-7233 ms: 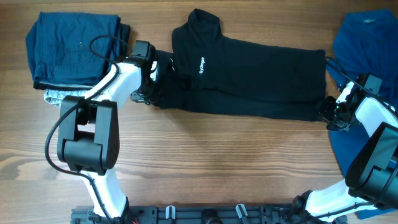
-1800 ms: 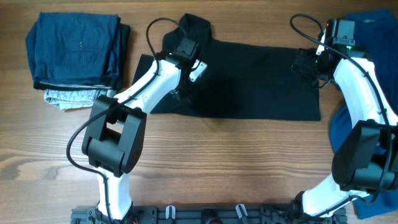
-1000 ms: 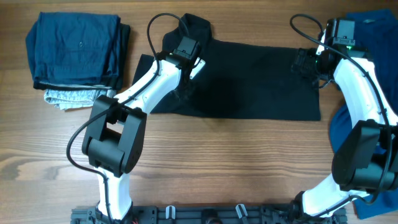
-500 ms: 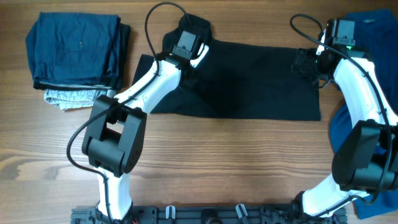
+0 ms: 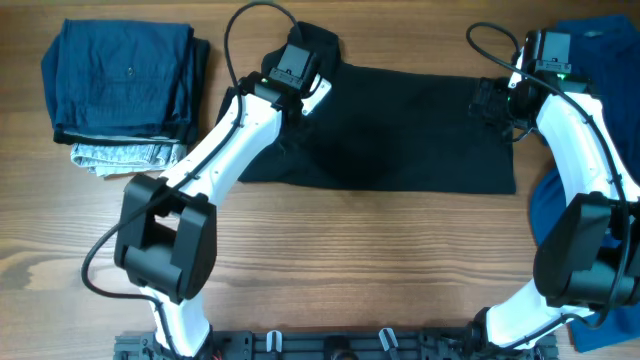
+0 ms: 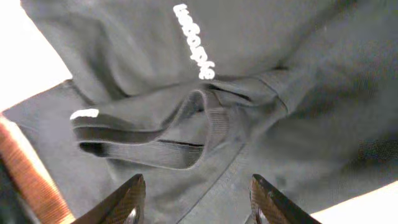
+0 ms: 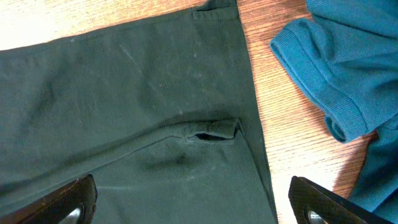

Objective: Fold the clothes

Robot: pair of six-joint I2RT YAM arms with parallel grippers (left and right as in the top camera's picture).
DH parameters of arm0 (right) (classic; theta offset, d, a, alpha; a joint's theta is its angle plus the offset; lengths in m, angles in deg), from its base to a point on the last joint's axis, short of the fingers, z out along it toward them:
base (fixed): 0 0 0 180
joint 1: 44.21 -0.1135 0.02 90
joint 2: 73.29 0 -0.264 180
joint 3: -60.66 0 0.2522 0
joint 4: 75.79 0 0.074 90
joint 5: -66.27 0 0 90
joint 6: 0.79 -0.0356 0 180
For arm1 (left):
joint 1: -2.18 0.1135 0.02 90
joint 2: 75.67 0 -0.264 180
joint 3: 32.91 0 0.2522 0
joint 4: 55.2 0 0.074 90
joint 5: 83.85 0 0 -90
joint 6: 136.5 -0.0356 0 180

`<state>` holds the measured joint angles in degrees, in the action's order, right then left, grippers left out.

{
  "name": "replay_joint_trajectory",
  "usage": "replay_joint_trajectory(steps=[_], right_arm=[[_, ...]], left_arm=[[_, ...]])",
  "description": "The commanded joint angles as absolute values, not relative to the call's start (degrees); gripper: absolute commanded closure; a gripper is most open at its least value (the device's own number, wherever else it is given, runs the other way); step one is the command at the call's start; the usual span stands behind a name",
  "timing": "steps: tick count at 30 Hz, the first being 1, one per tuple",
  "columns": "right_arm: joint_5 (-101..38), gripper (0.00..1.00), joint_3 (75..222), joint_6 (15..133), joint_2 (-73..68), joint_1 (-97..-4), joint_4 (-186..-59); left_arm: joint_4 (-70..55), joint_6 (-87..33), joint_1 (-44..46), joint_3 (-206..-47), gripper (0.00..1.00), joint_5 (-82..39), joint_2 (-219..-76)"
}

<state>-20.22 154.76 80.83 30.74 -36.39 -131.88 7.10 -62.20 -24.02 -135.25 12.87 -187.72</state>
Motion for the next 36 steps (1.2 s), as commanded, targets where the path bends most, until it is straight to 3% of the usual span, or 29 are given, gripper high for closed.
replay_joint_trajectory(steps=[1,13,16,18,24,36], right_arm=[[-19.21,0.00,155.28,80.20,30.35,-36.35,-131.77],[-19.19,0.00,155.28,80.20,30.35,-36.35,-131.77],[-19.19,0.01,155.28,80.20,30.35,-36.35,-131.77],[-19.21,0.01,155.28,80.20,30.35,-36.35,-131.77],[-19.21,0.00,155.28,80.20,30.35,-36.35,-131.75],[-19.21,0.01,155.28,80.22,30.35,-36.35,-131.77]], left_arm=[[7.08,-67.34,-22.77,-135.82,0.49,7.69,-192.66],[5.53,-67.31,-18.90,-135.82,0.52,-0.31,-197.55],[4.39,-67.31,-18.88,-135.84,0.84,0.08,-197.53],[2.95,-67.29,-18.86,-135.84,0.90,1.29,-197.51],[-3.02,-67.29,-19.08,-135.95,0.85,7.23,-197.36],[-9.14,-67.27,-19.08,-135.93,0.87,2.44,-197.40]])
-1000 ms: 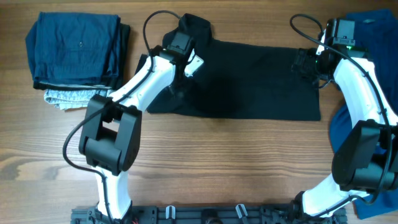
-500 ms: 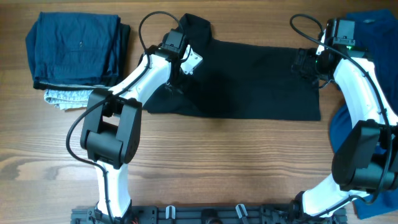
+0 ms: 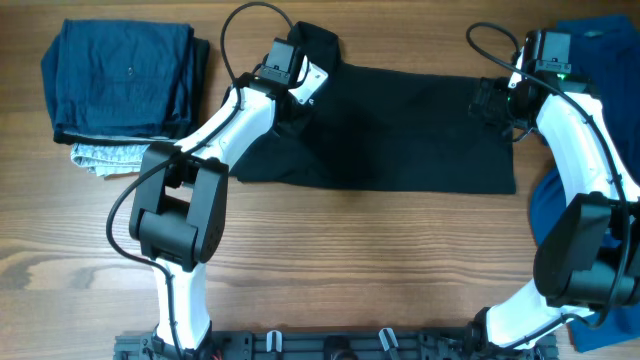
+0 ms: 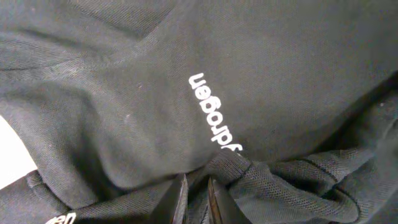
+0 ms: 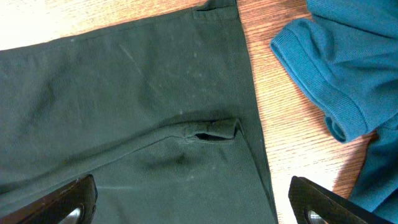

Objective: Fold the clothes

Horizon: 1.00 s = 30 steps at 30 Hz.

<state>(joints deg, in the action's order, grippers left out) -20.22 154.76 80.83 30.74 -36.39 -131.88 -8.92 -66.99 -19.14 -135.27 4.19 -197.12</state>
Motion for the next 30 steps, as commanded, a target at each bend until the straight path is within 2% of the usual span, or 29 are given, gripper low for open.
replay_joint_trajectory(steps=[1,3,8,12,13,14,18,19,20,23,28,30], right_arm=[[-19.21,0.01,155.28,80.18,30.35,-36.35,-131.77],[-19.21,0.01,155.28,80.20,30.35,-36.35,-131.77],[-19.21,0.01,155.28,80.20,30.35,-36.35,-131.77],[-19.21,0.00,155.28,80.20,30.35,-36.35,-131.77],[-19.21,0.01,155.28,80.20,30.35,-36.35,-131.77],[-19.21,0.01,155.28,80.20,30.33,-36.35,-131.77],[-19.21,0.01,155.28,80.20,30.35,-36.35,-131.77],[-19.21,0.00,155.28,80.20,30.35,-36.35,-131.77],[-19.21,0.01,155.28,80.20,30.35,-36.35,-131.77],[-19.21,0.01,155.28,80.18,30.35,-36.35,-131.75],[-19.21,0.01,155.28,80.20,30.35,-36.35,-131.75],[-19.21,0.00,155.28,80.20,30.35,-36.35,-131.77]], left_arm=[[-9.12,-67.25,-19.08,-135.93,0.83,1.90,-197.40],[-9.14,-67.03,-19.08,-135.93,0.78,-1.64,-197.40],[-9.53,-65.13,-19.08,-135.93,0.76,-3.89,-197.42],[-8.68,-65.15,-19.08,-135.93,0.78,-3.87,-197.42],[-7.94,-65.33,-19.08,-135.93,0.76,-3.83,-197.42],[-7.26,-65.39,-19.08,-135.93,0.60,-3.83,-197.42],[-5.51,-65.39,-19.05,-135.93,0.59,-3.81,-197.42],[-5.27,-65.39,-19.08,-135.93,0.63,-3.83,-197.42],[-5.25,-65.39,-19.08,-135.93,0.76,-3.83,-197.42],[-5.60,-65.41,-19.08,-135.93,0.96,-3.83,-197.42],[-8.29,-65.85,-19.08,-135.95,0.96,-3.83,-197.42],[-8.07,-65.85,-19.08,-135.95,0.90,-3.83,-197.42]])
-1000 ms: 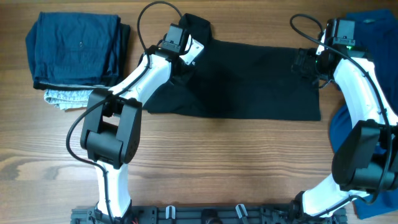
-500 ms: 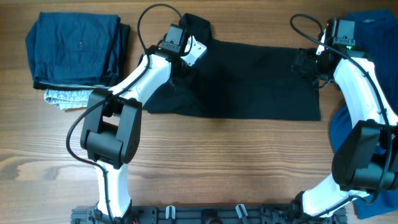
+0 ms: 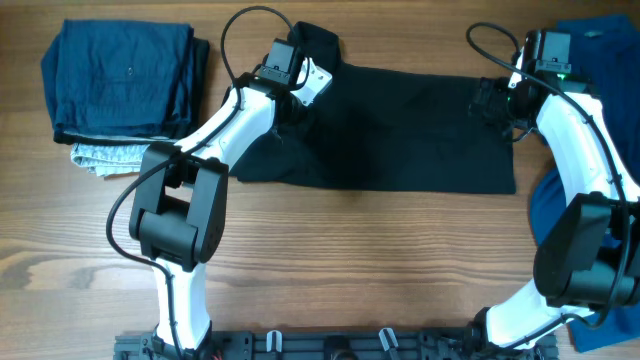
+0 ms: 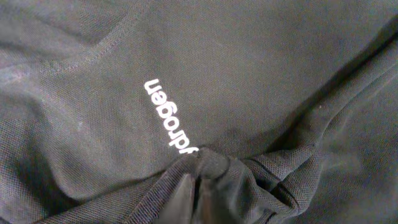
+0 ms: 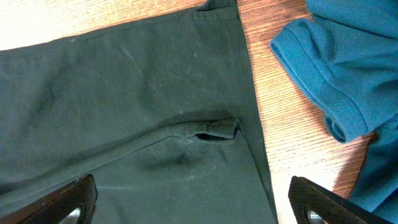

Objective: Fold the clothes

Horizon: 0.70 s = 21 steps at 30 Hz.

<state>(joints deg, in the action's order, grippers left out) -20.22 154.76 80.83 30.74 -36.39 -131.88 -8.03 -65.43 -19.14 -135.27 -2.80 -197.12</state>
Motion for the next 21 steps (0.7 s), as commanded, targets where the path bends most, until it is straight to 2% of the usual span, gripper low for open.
replay_joint_trajectory(steps=[1,5,7,10,14,16,21], right_arm=[[-19.21,0.01,155.28,80.20,30.35,-36.35,-131.77],[-19.21,0.00,155.28,80.20,30.35,-36.35,-131.77],[-19.21,0.01,155.28,80.20,30.35,-36.35,-131.75],[-19.21,0.01,155.28,80.20,30.33,-36.35,-131.77],[-19.19,0.01,155.28,80.20,30.35,-36.35,-131.75],[-19.21,0.00,155.28,80.20,30.35,-36.35,-131.77],[-19.21,0.01,155.28,80.20,30.35,-36.35,-131.77]], left_arm=[[-8.53,-65.83,-19.08,-135.95,0.90,-3.83,-197.42],[-9.38,-65.85,-19.08,-135.95,0.94,-3.85,-197.42],[-8.03,-67.16,-19.08,-135.95,0.83,-3.83,-197.42],[-2.91,-67.12,-19.05,-135.95,0.57,-3.85,-197.42],[-1.36,-67.12,-19.05,-135.93,0.66,-3.85,-197.55],[-2.19,-67.12,-19.05,-135.93,0.76,-3.83,-198.32],[-2.02,-67.10,-19.01,-135.95,0.78,-3.68,-200.59]])
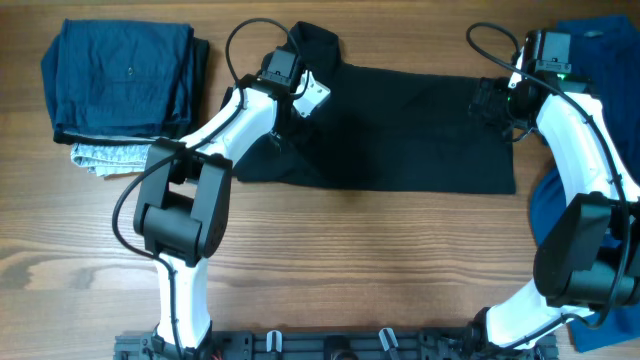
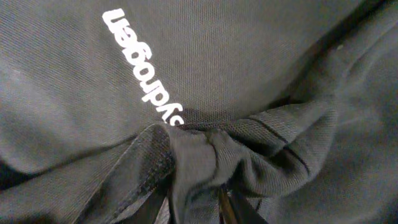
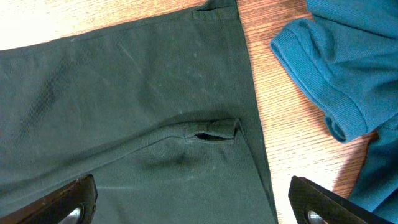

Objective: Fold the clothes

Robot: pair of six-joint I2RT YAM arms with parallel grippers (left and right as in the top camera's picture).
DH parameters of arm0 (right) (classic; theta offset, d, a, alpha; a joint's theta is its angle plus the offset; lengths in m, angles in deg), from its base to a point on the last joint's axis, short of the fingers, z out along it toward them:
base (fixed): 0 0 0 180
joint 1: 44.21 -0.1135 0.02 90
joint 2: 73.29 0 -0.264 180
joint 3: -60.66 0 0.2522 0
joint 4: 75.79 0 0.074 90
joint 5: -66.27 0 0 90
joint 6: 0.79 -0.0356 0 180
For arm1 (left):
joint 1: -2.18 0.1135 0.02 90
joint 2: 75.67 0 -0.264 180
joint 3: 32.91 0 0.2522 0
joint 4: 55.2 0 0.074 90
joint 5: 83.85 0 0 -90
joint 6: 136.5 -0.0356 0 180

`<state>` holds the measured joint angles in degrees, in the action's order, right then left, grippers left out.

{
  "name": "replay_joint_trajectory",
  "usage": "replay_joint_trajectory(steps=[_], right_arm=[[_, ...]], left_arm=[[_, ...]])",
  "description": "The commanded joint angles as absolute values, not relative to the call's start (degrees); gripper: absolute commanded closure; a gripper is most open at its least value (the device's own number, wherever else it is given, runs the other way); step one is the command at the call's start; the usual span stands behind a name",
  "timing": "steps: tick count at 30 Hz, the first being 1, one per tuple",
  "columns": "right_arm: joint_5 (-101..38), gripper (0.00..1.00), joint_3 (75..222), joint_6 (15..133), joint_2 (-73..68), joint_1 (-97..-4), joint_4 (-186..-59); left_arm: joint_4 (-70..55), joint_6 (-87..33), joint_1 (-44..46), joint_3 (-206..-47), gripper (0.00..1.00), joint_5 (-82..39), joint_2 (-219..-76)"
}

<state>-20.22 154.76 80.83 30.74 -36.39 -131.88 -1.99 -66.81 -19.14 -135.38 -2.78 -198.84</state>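
Note:
A black shirt [image 1: 400, 130] lies spread across the far middle of the table, its sleeve end bunched at the upper left. My left gripper [image 1: 287, 103] is at that bunched end. In the left wrist view the left gripper [image 2: 194, 208] is shut on a pinched fold of black fabric [image 2: 199, 152] just below white lettering [image 2: 143, 65]. My right gripper [image 1: 492, 100] hovers over the shirt's right edge. In the right wrist view the right gripper [image 3: 193, 202] stands wide open above the flat black cloth [image 3: 124, 112], with nothing between its fingers [image 3: 68, 199].
A folded navy stack [image 1: 125, 80] lies on a pale garment [image 1: 125, 156] at the far left. Teal clothes [image 1: 590, 40] lie heaped at the far right, with one sleeve [image 3: 323, 68] close to the shirt's edge. Bare wooden table [image 1: 350, 260] runs along the front.
My left gripper, still shut on the black fold, has shifted slightly; the lettering now sits higher and further left in its view and more cloth is bunched up. The right arm has not moved.
At first my left gripper was open above the shirt's bunched sleeve end. Then its fingers stood close together on a fold beside the lettering. After that it was shut on that fold, and now it still holds it. The right gripper stayed open throughout.

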Motion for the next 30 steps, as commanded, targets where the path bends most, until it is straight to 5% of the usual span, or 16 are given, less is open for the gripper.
replay_joint_trajectory(steps=[1,6,16,18,21,26,30], right_arm=[[-19.21,0.01,155.28,80.20,30.35,-36.35,-131.77],[-19.21,0.01,155.28,80.20,30.35,-36.35,-131.77],[-19.21,0.01,155.28,80.20,30.35,-36.35,-131.77],[-19.19,0.01,155.28,80.20,30.35,-36.35,-131.77],[-19.21,0.01,155.28,80.20,30.35,-36.35,-131.77],[-19.21,0.01,155.28,80.20,30.35,-36.35,-131.77],[-19.21,0.00,155.28,80.22,30.35,-36.35,-131.77]], left_arm=[[-2.02,-67.07,-19.01,-135.95,0.80,-3.39,-200.07],[-2.82,-67.10,-19.01,-138.42,0.96,-3.24,-194.45],[-9.23,-67.10,-19.45,-138.59,0.95,-3.50,-200.11],[-10.45,-67.12,-19.95,-138.59,0.85,-3.46,-200.57],[-12.27,-67.12,-20.32,-138.59,0.53,-3.44,-200.57],[-13.53,-57.48,-19.91,-140.96,0.24,1.31,-196.05],[-4.66,-51.97,-16.96,-141.20,0.21,4.32,-188.92]])
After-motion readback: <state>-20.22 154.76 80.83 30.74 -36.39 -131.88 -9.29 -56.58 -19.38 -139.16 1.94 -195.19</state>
